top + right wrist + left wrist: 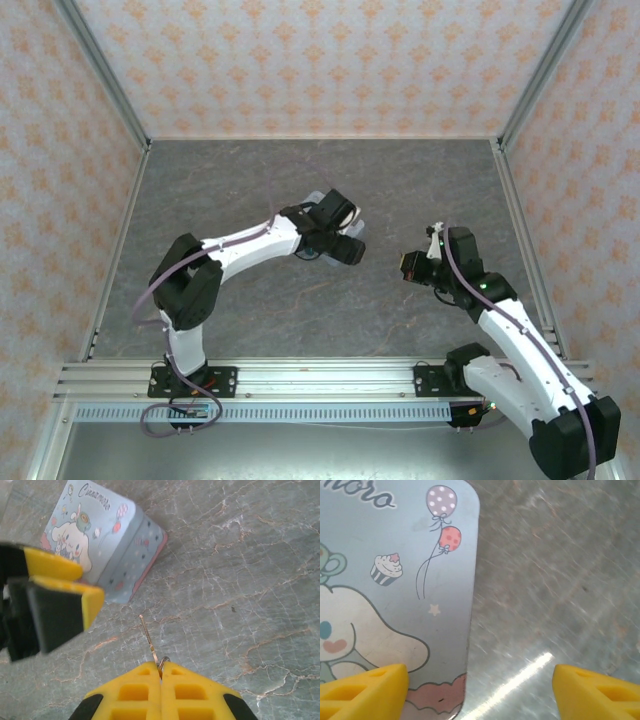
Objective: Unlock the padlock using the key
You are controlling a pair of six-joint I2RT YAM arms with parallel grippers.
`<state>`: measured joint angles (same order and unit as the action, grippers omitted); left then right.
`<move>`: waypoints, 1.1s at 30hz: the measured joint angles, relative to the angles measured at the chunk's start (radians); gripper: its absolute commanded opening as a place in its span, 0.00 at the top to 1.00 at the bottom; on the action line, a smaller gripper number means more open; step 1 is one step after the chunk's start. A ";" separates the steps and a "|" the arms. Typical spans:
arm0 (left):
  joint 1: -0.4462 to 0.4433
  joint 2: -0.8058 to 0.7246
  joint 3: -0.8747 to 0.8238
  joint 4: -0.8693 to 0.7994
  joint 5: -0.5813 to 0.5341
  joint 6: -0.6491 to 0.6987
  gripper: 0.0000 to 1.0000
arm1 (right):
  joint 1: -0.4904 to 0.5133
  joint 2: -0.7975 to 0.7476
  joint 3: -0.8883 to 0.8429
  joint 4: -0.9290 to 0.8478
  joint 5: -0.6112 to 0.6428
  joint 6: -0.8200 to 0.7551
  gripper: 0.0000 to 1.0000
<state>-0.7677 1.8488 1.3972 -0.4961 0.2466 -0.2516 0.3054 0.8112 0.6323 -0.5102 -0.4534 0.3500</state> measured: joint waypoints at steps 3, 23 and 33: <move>-0.047 -0.024 -0.034 0.011 0.006 -0.031 0.24 | -0.021 0.000 0.000 -0.010 -0.018 -0.005 0.99; -0.100 -0.021 0.010 0.051 -0.062 -0.080 0.22 | -0.051 -0.018 0.000 -0.051 -0.041 -0.015 0.99; -0.063 -0.051 -0.018 0.020 -0.117 -0.080 0.22 | -0.051 -0.018 0.000 -0.051 -0.041 -0.015 0.99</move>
<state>-0.8310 1.7977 1.3788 -0.4763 0.1291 -0.3313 0.2543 0.7937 0.6319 -0.5610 -0.4946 0.3351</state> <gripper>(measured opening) 0.779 0.056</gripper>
